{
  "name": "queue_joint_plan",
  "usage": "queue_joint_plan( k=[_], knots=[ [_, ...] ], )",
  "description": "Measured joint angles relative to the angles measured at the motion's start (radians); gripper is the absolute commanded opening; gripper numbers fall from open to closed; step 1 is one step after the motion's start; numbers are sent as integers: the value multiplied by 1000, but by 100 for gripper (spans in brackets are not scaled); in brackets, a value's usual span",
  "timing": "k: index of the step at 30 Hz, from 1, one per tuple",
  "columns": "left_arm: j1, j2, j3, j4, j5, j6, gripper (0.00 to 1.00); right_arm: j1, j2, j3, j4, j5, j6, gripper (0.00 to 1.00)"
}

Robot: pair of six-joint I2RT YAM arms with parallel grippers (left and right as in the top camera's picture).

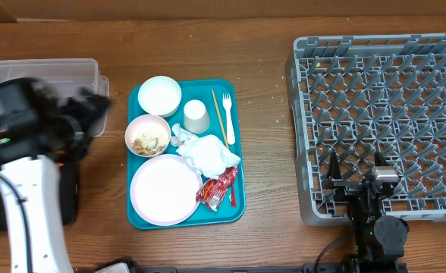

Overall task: Sort waste into correct bins and load items into the dishwasher
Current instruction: 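Move the left gripper to the pink rice bowl on the teal tray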

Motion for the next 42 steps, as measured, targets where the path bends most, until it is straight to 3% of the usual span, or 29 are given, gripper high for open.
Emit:
queue_joint_plan(
  k=[4,9,15,23,28,33,42],
  knots=[
    [-277,20,1,15,-79,74,100,0,0,0,0,0,0,100],
    [-454,100,1,21,-288,106,97,0,0,0,0,0,0,100],
    [-458,184,1,-9,-459,125,97,0,0,0,0,0,0,100],
    [-476,401,1,26,-489,273,86,0,0,0,1,0,0,100],
    [-476,414,1,26,-584,320,73,0,0,0,0,0,0,100],
    [-476,414,1,27,-613,324,69,0,0,0,0,0,0,100],
    [-476,414,-3,29,-569,324,69,0,0,0,0,0,0,100]
  ],
)
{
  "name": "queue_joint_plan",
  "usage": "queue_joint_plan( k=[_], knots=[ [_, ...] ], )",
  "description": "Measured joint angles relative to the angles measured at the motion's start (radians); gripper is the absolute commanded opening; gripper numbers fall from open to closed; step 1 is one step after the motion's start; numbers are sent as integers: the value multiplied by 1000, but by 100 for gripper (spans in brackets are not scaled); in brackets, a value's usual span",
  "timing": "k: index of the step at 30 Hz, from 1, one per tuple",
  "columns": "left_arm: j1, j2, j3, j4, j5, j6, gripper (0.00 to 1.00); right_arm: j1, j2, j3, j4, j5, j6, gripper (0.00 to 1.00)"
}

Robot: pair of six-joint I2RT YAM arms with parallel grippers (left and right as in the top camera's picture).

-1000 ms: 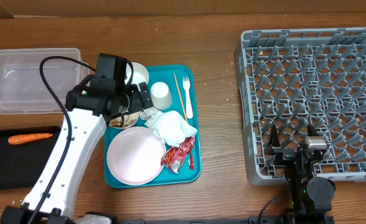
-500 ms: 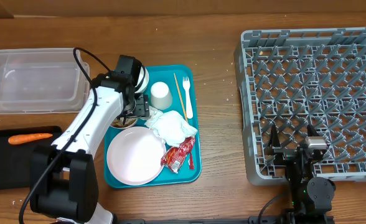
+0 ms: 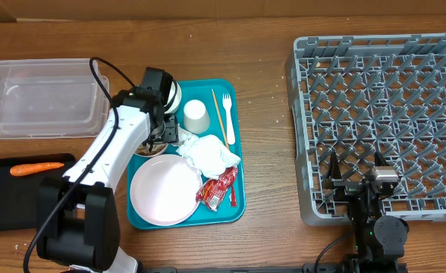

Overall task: Sort waste into correct bins and load items into the dishwasher
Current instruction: 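Move the left gripper to the pink rice bowl on the teal tray, then grip the pink bowl rim with the left gripper and lift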

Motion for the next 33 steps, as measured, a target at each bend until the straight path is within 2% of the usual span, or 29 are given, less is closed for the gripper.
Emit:
queue_joint_plan(
  k=[5,11,14,18,20,21,22,23,33],
  knots=[
    [0,0,-21,29,4,1,72,0,0,0,1,0,0,100],
    [0,2,-21,55,5,27,68,0,0,0,0,0,0,100],
    [0,18,-21,56,5,42,72,0,0,0,0,0,0,100],
    [0,66,-21,56,5,64,72,0,0,0,0,0,0,100],
    [0,69,-21,60,5,70,68,0,0,0,0,0,0,100],
    [0,69,-21,64,5,80,64,0,0,0,0,0,0,100],
    [0,69,-21,68,5,87,56,0,0,0,0,0,0,100],
    [0,69,-21,68,6,92,53,0,0,0,0,0,0,100],
    [-19,69,-21,76,58,118,56,0,0,0,0,0,0,100]
  ],
)
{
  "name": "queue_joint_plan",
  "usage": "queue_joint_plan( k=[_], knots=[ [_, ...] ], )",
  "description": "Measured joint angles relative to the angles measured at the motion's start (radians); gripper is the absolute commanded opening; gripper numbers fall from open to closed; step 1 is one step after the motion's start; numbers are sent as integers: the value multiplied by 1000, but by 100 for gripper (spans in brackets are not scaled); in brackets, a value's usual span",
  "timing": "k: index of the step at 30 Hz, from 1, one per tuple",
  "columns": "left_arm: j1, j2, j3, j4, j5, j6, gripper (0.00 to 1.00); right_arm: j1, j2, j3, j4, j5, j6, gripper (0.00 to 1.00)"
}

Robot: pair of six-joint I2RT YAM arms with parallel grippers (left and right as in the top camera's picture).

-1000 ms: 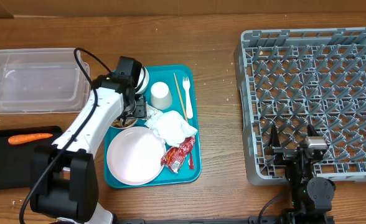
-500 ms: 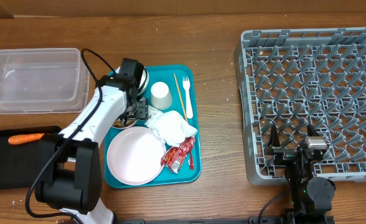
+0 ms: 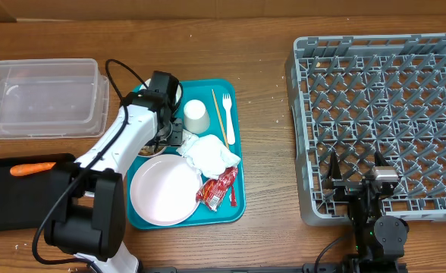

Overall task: Sort waste into correct bins and load items into the dishwasher
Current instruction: 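Grip the pink bowl rim with the left gripper and lift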

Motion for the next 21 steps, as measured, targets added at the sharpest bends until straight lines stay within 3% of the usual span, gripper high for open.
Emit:
queue_joint_plan(
  k=[4,11,13,16,21],
  knots=[
    [-12,0,0,14,3,18,59,0,0,0,0,0,0,100],
    [-13,0,-35,45,2,18,54,0,0,0,0,0,0,100],
    [-13,0,-57,56,1,18,51,0,0,0,0,0,0,100],
    [-13,2,-71,66,-3,19,35,0,0,0,0,0,0,100],
    [-13,2,-73,76,-32,24,34,0,0,0,0,0,0,100]
  ],
)
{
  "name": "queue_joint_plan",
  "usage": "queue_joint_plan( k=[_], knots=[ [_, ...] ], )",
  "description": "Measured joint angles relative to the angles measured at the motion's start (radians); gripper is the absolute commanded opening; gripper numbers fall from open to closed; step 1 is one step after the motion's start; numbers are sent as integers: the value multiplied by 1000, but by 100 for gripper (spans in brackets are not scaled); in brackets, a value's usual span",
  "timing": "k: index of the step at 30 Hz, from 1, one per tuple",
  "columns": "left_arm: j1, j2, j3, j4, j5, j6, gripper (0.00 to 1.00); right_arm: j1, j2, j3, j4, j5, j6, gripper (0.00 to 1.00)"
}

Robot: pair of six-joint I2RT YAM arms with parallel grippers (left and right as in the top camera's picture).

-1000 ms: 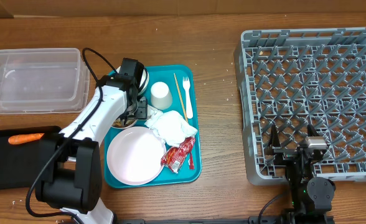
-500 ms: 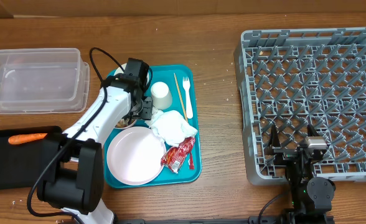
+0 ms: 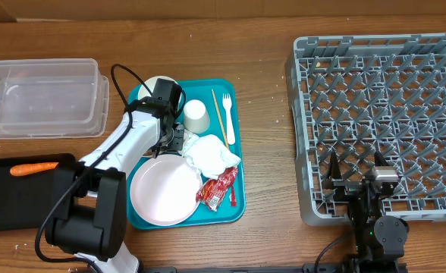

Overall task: Sort waste into correct bins and load items into the dishwasher
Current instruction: 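Grip the pink bowl rim with the left gripper and lift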

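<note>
A teal tray (image 3: 236, 206) holds a white plate (image 3: 164, 191), a crumpled white napkin (image 3: 210, 155), a red wrapper (image 3: 218, 188), a white cup (image 3: 196, 116), a white fork (image 3: 227, 117) and a thin wooden stick (image 3: 218, 114). A white bowl (image 3: 153, 82) at the tray's back left is partly hidden by my left arm. The bowl of food scraps (image 3: 142, 150) is mostly hidden too. My left gripper (image 3: 176, 139) is low between that bowl and the napkin; its jaws are not readable. My right gripper (image 3: 363, 186) is parked at the front edge of the grey dish rack (image 3: 382, 98).
A clear plastic bin (image 3: 45, 98) stands at the far left. In front of it is a black bin (image 3: 3, 201) with an orange carrot (image 3: 33, 168) lying in it. The left arm stretches from the front left across the tray's left side.
The left wrist has shifted slightly toward the back of the tray, with the gripper still low beside the napkin. Nothing on the tray has moved. The right arm is still.
At first the left arm was blurred over the bins at the far left. Then the carrot lay in the black bin and the gripper was over the food bowl on the tray. It then stood lower by the napkin and stays there now.
</note>
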Motion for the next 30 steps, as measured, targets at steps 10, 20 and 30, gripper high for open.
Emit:
queue_joint_plan(
  k=[10,20,30],
  knots=[
    [-5,0,0,2,-12,-2,7,0,0,0,0,0,0,100],
    [-8,0,36,-36,-15,-3,4,0,0,0,0,0,0,100],
    [-7,5,296,-302,-2,-89,4,0,0,0,0,0,0,100]
  ],
)
